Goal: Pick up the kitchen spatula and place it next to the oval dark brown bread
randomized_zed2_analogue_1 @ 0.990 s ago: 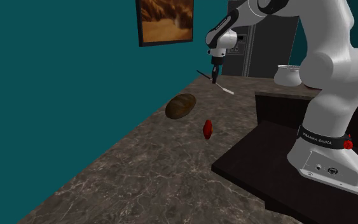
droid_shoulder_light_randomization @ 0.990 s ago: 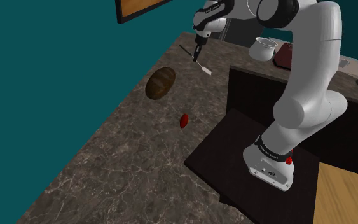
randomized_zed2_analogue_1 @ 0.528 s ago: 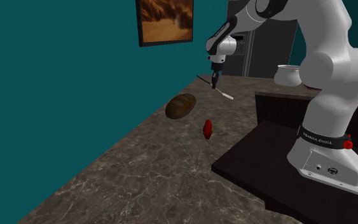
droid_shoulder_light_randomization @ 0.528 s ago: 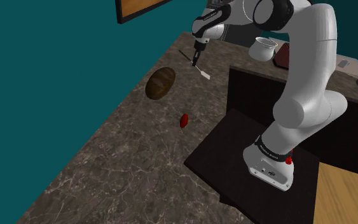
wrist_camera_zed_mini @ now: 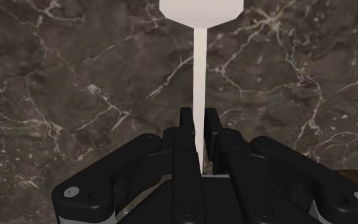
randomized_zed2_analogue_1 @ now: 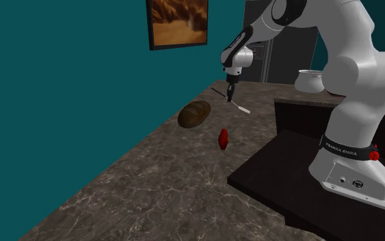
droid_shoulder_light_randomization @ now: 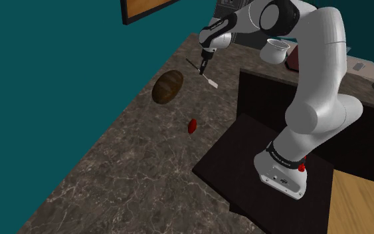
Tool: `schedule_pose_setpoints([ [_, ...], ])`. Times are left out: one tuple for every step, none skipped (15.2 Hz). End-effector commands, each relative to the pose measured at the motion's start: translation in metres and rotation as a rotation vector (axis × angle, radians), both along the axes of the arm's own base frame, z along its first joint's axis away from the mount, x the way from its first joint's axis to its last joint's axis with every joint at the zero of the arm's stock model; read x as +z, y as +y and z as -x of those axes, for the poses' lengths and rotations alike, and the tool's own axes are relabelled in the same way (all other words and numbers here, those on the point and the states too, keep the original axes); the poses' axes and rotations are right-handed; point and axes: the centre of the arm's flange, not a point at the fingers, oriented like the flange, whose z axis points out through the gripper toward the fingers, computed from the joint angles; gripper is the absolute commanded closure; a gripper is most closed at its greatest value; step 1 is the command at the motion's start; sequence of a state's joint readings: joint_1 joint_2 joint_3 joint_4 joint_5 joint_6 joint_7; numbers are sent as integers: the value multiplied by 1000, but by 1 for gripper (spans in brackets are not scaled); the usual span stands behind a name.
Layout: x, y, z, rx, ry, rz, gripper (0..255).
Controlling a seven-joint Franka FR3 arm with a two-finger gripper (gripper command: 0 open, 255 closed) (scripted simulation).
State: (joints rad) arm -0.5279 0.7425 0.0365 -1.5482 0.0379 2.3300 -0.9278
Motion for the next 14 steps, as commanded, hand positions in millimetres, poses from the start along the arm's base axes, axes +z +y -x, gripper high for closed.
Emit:
schedule_pose_setpoints([
  [-10, -1, -1, 0, 0, 0, 255],
  [-16, -1, -1, 0, 0, 0, 255],
  [-21, -1, -1, 0, 0, 0, 255],
  [-26, -1, -1, 0, 0, 0, 255],
  [-31, -1, -1, 0, 0, 0, 255],
  [-37, -1, -1, 0, 0, 0, 255],
  [-42, -1, -1, 0, 0, 0, 255],
  [-47, -1, -1, 0, 0, 0, 255],
  [-53, -1, -1, 0, 0, 0, 255],
  [-53, -1, -1, 0, 0, 0, 255],
  [-53, -1, -1, 0, 0, 0, 255],
  [-53, -1, -1, 0, 0, 0, 255],
  [-53, -1, -1, 0, 0, 0, 255],
  [-53, -1, -1, 0, 0, 0, 255],
])
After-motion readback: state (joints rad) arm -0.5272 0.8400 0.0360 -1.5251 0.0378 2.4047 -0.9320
